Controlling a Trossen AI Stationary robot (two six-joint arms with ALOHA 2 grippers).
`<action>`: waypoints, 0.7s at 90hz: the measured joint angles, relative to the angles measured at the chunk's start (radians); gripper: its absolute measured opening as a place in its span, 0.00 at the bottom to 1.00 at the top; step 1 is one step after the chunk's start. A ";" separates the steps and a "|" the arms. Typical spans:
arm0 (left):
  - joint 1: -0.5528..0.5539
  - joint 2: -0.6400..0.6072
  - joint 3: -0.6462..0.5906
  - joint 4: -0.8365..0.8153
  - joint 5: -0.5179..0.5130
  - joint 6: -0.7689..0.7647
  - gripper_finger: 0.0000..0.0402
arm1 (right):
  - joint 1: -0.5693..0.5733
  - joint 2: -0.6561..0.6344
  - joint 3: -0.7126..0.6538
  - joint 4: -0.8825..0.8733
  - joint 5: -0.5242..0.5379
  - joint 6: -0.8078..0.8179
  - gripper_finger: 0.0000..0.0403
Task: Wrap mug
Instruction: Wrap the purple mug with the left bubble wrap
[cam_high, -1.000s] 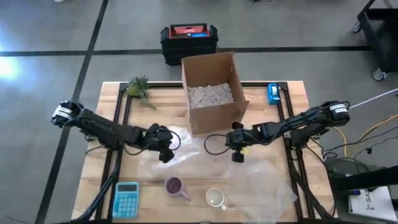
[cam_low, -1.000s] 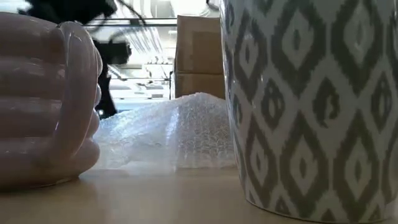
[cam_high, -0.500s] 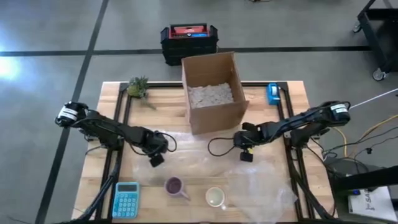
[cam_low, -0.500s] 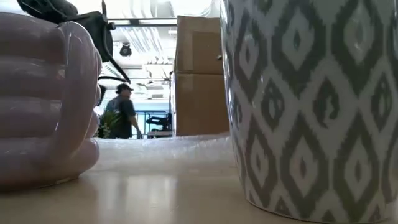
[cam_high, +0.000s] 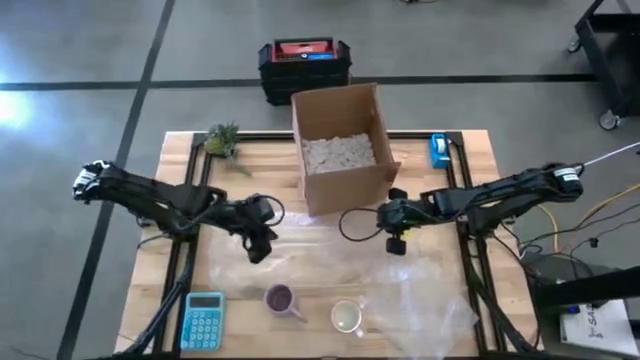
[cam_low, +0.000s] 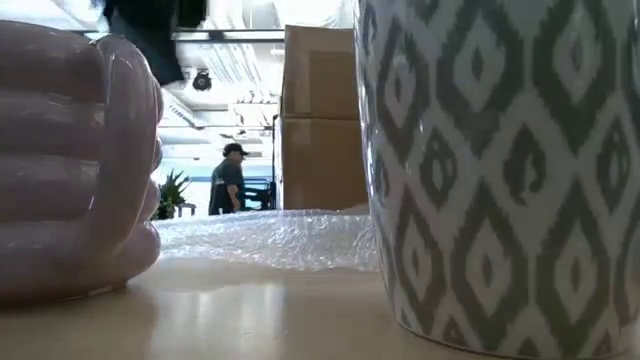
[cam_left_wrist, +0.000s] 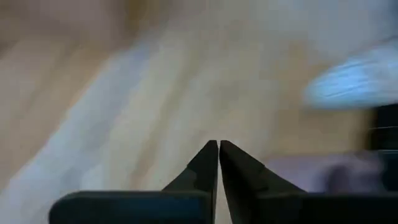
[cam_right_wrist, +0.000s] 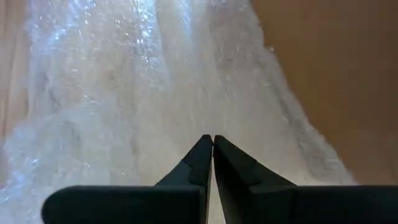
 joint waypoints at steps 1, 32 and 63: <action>-0.006 0.005 0.005 0.000 0.004 0.000 0.07 | 0.000 0.001 0.000 0.000 0.000 0.003 0.01; -0.185 0.279 0.264 -0.069 0.008 0.104 0.37 | 0.000 0.059 0.000 -0.007 0.000 0.005 0.01; -0.224 0.567 0.453 -0.405 0.010 0.075 0.39 | 0.000 0.100 -0.001 -0.015 -0.001 -0.010 0.01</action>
